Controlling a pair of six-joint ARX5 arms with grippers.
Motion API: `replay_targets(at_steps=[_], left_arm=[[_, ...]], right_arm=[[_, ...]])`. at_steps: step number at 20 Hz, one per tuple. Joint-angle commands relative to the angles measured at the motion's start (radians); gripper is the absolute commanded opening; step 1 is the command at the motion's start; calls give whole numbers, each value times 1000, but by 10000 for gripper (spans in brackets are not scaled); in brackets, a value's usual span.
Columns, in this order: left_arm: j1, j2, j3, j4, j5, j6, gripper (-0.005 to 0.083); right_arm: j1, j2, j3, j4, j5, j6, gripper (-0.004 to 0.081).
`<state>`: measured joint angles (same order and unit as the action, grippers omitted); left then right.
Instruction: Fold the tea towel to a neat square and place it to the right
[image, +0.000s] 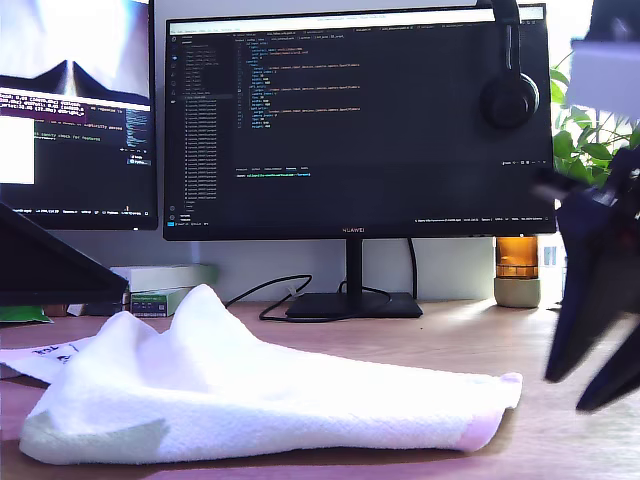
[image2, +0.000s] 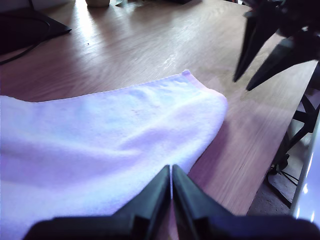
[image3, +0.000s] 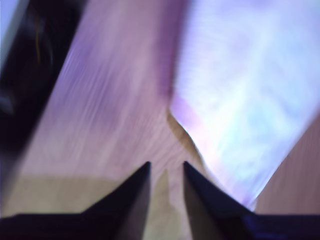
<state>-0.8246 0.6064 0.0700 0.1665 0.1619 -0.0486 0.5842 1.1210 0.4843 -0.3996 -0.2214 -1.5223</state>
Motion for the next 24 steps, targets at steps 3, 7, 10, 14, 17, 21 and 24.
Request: replay_targets(at_steps=[3,7,10,14,17,21,24], left_arm=[[-1,3,3,14,-2,4,-19],[-1,3,3,14,-14,4,-19],[-1,3,3,14,-14,4,-19],[0,3,3,14,-15,4,-19],[0,3,3,19,-15,4,-19],[0,3,3,21,-14,4,-19],[0,3,3,22,-14,4,-19]], right_arm=[[5,66,-5,106,47,-66,267],[5,120,-5,165,49,-76,262],[5,135,-5,193,48,-75,236],[5,151,-5,209,39,-75,222],[5,173,-5,209,35,-75,222],[5,183,-5,234,21,-76,204],[5,183,-5,234,11,-75,181]])
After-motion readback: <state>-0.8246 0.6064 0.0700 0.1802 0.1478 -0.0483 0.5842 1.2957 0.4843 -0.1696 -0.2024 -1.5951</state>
